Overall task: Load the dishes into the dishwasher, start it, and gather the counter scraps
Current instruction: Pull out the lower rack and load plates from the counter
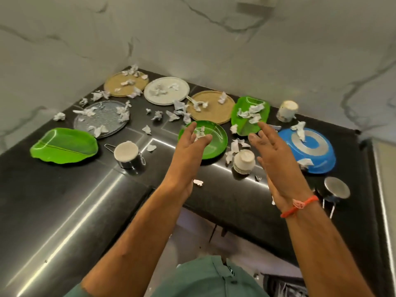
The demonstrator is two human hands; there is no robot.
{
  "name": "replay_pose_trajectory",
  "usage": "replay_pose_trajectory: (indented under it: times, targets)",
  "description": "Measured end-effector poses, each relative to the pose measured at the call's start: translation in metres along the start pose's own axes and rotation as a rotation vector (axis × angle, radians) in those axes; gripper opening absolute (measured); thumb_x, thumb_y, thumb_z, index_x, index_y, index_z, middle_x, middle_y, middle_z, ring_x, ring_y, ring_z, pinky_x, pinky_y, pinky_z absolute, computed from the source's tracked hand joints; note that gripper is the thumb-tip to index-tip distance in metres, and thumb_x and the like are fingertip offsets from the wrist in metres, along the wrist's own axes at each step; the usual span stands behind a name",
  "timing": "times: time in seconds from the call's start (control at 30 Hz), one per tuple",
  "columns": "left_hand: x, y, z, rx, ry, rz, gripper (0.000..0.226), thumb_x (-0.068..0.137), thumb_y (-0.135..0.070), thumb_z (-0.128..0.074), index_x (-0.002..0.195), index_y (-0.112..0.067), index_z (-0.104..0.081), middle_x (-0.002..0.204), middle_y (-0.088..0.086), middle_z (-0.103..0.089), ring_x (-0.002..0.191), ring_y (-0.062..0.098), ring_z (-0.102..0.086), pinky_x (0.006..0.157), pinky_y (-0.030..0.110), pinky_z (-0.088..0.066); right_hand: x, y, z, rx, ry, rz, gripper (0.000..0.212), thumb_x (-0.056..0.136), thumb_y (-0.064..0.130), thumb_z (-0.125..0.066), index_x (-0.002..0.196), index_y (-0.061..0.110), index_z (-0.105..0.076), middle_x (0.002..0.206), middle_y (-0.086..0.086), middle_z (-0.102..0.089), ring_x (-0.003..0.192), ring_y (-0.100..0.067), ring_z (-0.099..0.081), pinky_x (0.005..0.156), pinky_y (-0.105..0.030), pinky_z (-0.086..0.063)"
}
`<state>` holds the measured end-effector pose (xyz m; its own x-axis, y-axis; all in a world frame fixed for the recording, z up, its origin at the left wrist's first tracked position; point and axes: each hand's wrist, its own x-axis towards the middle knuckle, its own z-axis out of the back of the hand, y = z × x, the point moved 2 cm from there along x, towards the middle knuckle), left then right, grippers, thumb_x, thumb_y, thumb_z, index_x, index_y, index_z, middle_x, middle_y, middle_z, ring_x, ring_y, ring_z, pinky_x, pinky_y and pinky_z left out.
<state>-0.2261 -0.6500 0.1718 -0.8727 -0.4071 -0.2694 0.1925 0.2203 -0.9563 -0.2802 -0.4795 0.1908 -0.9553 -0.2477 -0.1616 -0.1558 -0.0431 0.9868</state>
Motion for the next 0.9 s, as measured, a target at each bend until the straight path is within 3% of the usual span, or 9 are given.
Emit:
replay_pose_trajectory:
  times: [0.2, 0.3, 0.43, 0.57, 0.6, 0.67, 0.8, 0.9]
  targets:
    - [0.028, -0.005, 0.002, 0.003, -0.064, 0.011, 0.082, 0.076, -0.044, -0.071, 0.152, -0.035, -0.041, 0.155, -0.001, -0.045, 0.142, 0.011, -0.041, 0.12, 0.046, -0.031, 0.05, -0.003, -0.005, 0.016, 0.125, -0.031, 0.056, 0.097, 0.032, -0.062, 0.15, 0.033, -0.043, 0.157, 0.002, -0.04, 0.144, -0.012, -0.037, 0.115, -0.038, -0.034]
    - [0.049, 0.0, 0.005, 0.026, -0.076, 0.038, 0.068, 0.089, -0.035, -0.07, 0.151, -0.035, -0.042, 0.154, 0.001, -0.046, 0.138, 0.014, -0.045, 0.118, 0.041, -0.033, 0.076, -0.013, -0.01, 0.02, 0.156, -0.074, 0.059, 0.096, 0.033, -0.064, 0.151, 0.029, -0.042, 0.157, 0.001, -0.04, 0.145, -0.013, -0.036, 0.117, -0.04, -0.033]
    - [0.092, 0.0, 0.015, 0.086, -0.089, 0.078, 0.062, 0.096, -0.026, -0.065, 0.152, -0.03, -0.04, 0.153, 0.003, -0.047, 0.13, 0.012, -0.048, 0.111, 0.035, -0.036, 0.111, -0.024, -0.025, -0.003, 0.19, -0.123, 0.059, 0.097, 0.03, -0.064, 0.151, 0.024, -0.041, 0.155, -0.004, -0.043, 0.145, -0.016, -0.037, 0.107, -0.032, -0.033]
    - [0.148, -0.016, 0.016, 0.13, -0.082, 0.092, 0.054, 0.099, -0.018, -0.06, 0.15, -0.02, -0.043, 0.14, 0.001, -0.056, 0.097, 0.005, -0.059, 0.078, 0.018, -0.048, 0.15, -0.033, -0.043, -0.06, 0.168, -0.146, 0.056, 0.094, 0.031, -0.068, 0.146, 0.024, -0.047, 0.148, -0.007, -0.05, 0.136, -0.019, -0.048, 0.113, -0.039, -0.038]
    - [0.161, -0.018, 0.017, 0.162, -0.074, 0.087, 0.053, 0.099, -0.017, -0.06, 0.15, -0.019, -0.044, 0.139, 0.002, -0.056, 0.093, 0.003, -0.058, 0.077, 0.019, -0.049, 0.159, -0.035, -0.048, -0.081, 0.167, -0.145, 0.056, 0.094, 0.03, -0.068, 0.146, 0.023, -0.048, 0.145, -0.008, -0.053, 0.133, -0.019, -0.051, 0.114, -0.041, -0.04]
    - [0.194, -0.022, 0.017, 0.267, -0.042, 0.062, 0.053, 0.098, -0.019, -0.061, 0.149, -0.019, -0.047, 0.141, 0.006, -0.056, 0.102, 0.01, -0.058, 0.089, 0.029, -0.048, 0.18, -0.036, -0.059, -0.151, 0.167, -0.136, 0.055, 0.094, 0.029, -0.068, 0.145, 0.02, -0.048, 0.141, -0.009, -0.056, 0.127, -0.02, -0.055, 0.113, -0.041, -0.042]
    - [0.254, -0.032, 0.013, 0.531, 0.051, 0.019, 0.055, 0.095, -0.022, -0.064, 0.147, -0.016, -0.048, 0.146, 0.011, -0.051, 0.119, 0.02, -0.054, 0.096, 0.03, -0.043, 0.214, -0.042, -0.078, -0.344, 0.148, -0.159, 0.055, 0.096, 0.038, -0.062, 0.146, 0.02, -0.048, 0.15, -0.007, -0.048, 0.135, -0.022, -0.048, 0.115, -0.043, -0.038]
    - [0.305, -0.039, 0.013, 0.767, 0.138, -0.002, 0.059, 0.095, -0.024, -0.061, 0.15, -0.017, -0.043, 0.145, 0.012, -0.052, 0.115, 0.023, -0.056, 0.096, 0.031, -0.044, 0.238, -0.05, -0.091, -0.498, 0.141, -0.193, 0.057, 0.099, 0.044, -0.054, 0.15, 0.019, -0.043, 0.155, -0.005, -0.043, 0.141, -0.024, -0.042, 0.116, -0.038, -0.034]
